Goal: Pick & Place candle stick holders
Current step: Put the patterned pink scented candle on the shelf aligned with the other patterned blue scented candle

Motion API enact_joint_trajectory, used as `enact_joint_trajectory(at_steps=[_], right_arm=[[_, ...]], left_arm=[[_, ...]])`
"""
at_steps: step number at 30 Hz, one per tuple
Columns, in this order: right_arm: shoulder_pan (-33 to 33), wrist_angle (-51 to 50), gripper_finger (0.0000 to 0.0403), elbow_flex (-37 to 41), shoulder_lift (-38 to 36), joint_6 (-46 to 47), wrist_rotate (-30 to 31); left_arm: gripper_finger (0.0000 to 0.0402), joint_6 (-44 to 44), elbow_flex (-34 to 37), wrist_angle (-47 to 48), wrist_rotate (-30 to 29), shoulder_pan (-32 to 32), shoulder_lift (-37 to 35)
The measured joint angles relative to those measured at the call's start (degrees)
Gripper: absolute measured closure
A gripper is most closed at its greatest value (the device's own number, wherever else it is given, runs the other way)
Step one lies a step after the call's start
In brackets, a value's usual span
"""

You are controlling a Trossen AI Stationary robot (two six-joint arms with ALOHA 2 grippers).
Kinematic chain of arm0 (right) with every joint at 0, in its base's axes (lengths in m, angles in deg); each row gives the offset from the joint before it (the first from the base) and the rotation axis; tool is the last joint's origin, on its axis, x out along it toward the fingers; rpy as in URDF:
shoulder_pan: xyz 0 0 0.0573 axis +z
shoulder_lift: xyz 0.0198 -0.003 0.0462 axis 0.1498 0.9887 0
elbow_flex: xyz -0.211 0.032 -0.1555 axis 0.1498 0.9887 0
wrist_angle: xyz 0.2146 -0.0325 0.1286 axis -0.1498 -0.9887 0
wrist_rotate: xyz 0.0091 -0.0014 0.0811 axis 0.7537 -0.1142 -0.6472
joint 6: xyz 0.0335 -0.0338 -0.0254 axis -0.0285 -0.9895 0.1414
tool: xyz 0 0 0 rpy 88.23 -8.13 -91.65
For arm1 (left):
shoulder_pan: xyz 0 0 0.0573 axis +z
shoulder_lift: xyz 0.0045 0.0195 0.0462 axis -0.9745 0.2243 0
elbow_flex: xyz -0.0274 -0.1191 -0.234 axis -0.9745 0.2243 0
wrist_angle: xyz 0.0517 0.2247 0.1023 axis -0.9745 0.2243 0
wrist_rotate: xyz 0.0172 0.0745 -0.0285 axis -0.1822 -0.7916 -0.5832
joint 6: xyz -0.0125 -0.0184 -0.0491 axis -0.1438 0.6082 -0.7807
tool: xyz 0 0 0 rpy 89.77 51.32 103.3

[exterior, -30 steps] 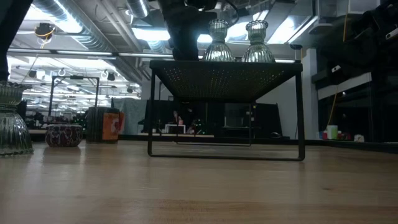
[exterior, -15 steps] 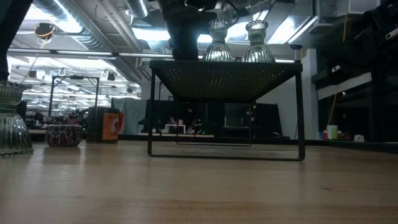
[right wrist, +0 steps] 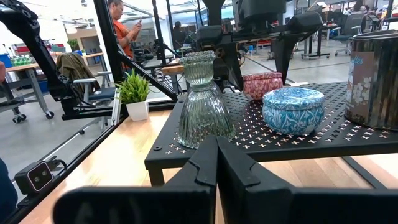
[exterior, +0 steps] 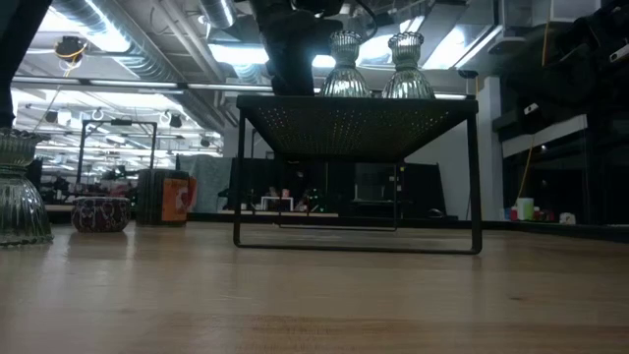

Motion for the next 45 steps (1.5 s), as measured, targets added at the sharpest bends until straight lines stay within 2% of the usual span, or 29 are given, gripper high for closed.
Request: enact_joint_trajectory(at_steps=[7, 18, 29, 39, 45], right_arm=[[0.0, 0.0, 0.0398, 0.0, 0.0, 0.0, 0.0], [0.0, 0.0, 0.0398, 0.0, 0.0, 0.0, 0.0], [0.0, 0.0, 0.0398, 0.0, 0.0, 0.0, 0.0], [0.0, 0.0, 0.0397, 0.0, 0.0, 0.0, 0.0], [0.0, 0.0, 0.0397, 0.0, 0.0, 0.0, 0.0]], left_arm=[[0.0092, -0.1, 0.0, 0.0, 0.0, 0.0, 0.0], [0.0048, -1.0, 0.0, 0.1, -0.1, 0.0, 0.0], [0.0047, -0.2, -0.6, 1.2, -1.5, 0.0, -1.1], [0.0048, 1.5, -7.7, 15.1, -2.9, 0.0, -1.5], [0.005, 3.3, -7.6, 17.5, -3.1, 0.0, -1.5]])
